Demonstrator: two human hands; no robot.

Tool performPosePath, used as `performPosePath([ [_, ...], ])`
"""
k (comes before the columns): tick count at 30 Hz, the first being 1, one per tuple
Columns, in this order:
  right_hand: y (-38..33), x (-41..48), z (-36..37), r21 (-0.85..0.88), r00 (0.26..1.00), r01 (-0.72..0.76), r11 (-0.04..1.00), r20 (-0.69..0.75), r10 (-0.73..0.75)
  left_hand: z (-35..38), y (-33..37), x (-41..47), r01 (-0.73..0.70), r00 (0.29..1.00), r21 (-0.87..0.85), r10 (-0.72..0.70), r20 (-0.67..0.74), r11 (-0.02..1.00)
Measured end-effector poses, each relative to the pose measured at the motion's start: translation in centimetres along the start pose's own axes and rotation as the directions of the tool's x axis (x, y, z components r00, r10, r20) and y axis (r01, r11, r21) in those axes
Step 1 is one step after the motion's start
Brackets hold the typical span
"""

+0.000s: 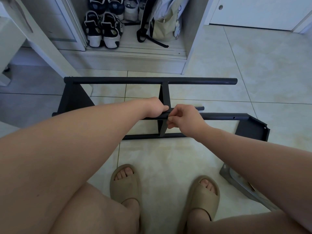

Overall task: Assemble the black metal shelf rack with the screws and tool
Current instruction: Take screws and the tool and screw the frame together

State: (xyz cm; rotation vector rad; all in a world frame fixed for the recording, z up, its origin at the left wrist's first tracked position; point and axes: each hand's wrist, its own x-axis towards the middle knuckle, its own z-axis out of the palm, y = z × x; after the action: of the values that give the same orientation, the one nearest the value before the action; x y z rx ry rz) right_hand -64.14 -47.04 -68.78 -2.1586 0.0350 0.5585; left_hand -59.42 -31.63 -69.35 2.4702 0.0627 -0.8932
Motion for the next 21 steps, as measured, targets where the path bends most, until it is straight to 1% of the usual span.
performPosePath([
  [2,-0.3,0.1,0.3,-0.035,0.999,-0.026,0.999,-0.025,0.025,0.1,-0.1,-0.1,-0.01,1.0,0.008,0.01,0.004,1.0],
  [4,-0.6,0.1,0.5,-0.113,0.999,-0.03,0.993,-0.045,0.025,0.2,0.0,-0.4,-0.016,1.0,0.012,0.016,0.017,1.0],
  [9,-0.8,0.2,0.5,-0.249,0.998,-0.022,0.968,-0.062,0.007,0.1,-0.2,-0.1,-0.01,1.0,-0.044,0.01,-0.013,0.999],
  [13,-0.6,0.4,0.1,-0.435,0.995,-0.014,0.9,-0.093,-0.029,0.4,-0.6,0.1,-0.012,1.0,-0.175,0.008,-0.024,0.984],
  [15,-0.7,0.2,-0.1,-0.494,0.995,0.001,0.869,-0.09,-0.053,0.5,-0.7,0.0,-0.005,0.999,-0.211,-0.006,-0.048,0.977],
  [17,-0.9,-0.1,-0.4,-0.497,0.997,0.036,0.867,-0.044,-0.067,0.9,-0.6,-0.3,-0.01,0.995,-0.248,-0.013,-0.095,0.969],
  [19,-0.8,-0.8,-1.0,-0.459,0.996,0.087,0.884,0.025,-0.085,1.4,-0.5,-0.7,-0.018,0.984,-0.275,-0.032,-0.175,0.961],
  [21,-0.4,-1.7,-2.0,-0.429,0.99,0.135,0.893,0.09,-0.106,1.8,-0.2,-1.6,0.003,0.963,-0.226,-0.064,-0.262,0.974],
])
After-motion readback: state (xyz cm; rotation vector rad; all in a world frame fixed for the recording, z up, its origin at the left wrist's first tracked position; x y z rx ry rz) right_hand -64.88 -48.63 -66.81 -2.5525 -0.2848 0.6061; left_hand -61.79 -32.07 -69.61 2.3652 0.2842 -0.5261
